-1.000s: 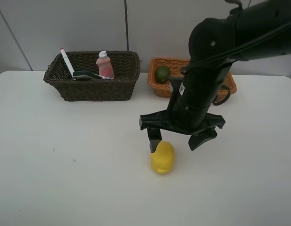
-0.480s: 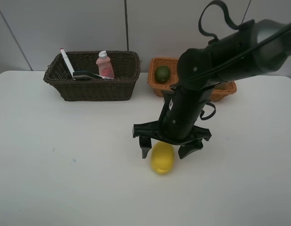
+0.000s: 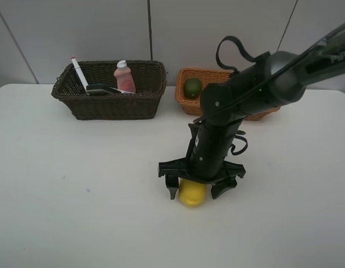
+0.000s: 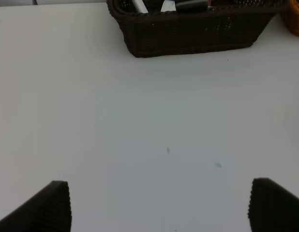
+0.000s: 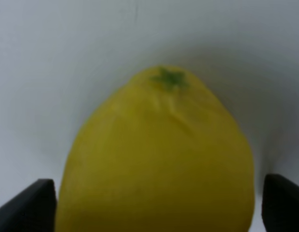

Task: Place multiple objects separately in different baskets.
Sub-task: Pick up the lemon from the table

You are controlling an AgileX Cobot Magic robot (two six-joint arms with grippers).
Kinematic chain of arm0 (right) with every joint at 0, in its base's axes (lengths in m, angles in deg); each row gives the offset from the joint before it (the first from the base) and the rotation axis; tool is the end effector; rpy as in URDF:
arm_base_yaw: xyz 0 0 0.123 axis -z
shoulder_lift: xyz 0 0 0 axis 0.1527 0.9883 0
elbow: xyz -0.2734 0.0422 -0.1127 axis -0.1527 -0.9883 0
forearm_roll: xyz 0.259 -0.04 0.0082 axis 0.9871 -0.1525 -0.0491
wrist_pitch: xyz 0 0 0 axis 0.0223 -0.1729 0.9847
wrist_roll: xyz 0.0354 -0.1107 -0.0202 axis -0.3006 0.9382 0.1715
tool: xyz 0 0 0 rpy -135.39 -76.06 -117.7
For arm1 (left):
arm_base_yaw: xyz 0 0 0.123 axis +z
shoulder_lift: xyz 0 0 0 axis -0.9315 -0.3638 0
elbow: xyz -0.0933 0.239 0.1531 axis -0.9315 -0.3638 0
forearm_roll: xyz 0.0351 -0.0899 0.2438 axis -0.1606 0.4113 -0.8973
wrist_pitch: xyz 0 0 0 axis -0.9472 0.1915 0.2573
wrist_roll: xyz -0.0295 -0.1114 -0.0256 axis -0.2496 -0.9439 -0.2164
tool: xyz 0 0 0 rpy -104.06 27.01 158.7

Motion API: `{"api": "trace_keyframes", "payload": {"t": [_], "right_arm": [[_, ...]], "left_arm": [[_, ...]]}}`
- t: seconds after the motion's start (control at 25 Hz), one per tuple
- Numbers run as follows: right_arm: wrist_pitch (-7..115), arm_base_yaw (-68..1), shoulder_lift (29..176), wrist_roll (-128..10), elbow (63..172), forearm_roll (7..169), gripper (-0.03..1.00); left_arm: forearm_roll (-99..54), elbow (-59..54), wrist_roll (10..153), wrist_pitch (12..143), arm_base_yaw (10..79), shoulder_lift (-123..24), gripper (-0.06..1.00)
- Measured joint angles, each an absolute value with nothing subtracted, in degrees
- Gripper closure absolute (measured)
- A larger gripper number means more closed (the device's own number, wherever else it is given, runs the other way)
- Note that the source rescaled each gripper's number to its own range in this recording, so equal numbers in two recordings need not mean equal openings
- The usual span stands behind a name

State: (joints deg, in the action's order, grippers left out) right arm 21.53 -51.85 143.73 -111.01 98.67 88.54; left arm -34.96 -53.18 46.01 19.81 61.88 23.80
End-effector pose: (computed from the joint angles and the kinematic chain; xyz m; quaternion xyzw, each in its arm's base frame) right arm 0.2469 0.2460 0.0804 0.0687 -0.9965 -0.0400 0.0261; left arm 0.0122 -0.0027 0.2712 0.0434 0.8511 -0.0414 0.5215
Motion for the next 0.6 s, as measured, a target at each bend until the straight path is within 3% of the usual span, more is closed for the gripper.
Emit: {"api": "trace_keyframes", "payload": {"t": [0.24, 0.32, 0.36, 0.44, 0.48, 0.6], "right_arm": [[21.8, -51.9, 143.7, -110.3, 98.7, 88.7, -0.01], [21.8, -51.9, 143.7, -110.2, 98.7, 88.7, 0.14], [21.7, -51.9, 143.7, -110.2, 98.7, 88.7, 0.3], [21.7, -51.9, 143.7, -110.2, 98.7, 88.7, 0.76], [21.6, -51.9, 143.7, -110.2, 98.7, 88.7, 0.84], [21.2, -51.9, 143.6, -110.0, 98.7, 88.7, 0.84]], "left_arm": [[-35.0, -53.2, 46.0, 19.8, 61.9, 23.8, -0.01], [-35.0, -53.2, 46.0, 19.8, 61.9, 23.8, -0.01], [-35.0, -53.2, 46.0, 19.8, 61.9, 23.8, -0.01], [-35.0, -53.2, 46.0, 19.8, 61.9, 23.8, -0.01], [-35.0, -53.2, 46.0, 19.8, 61.9, 23.8, -0.01], [-35.0, -53.2, 46.0, 19.8, 61.9, 23.8, -0.01]]}}
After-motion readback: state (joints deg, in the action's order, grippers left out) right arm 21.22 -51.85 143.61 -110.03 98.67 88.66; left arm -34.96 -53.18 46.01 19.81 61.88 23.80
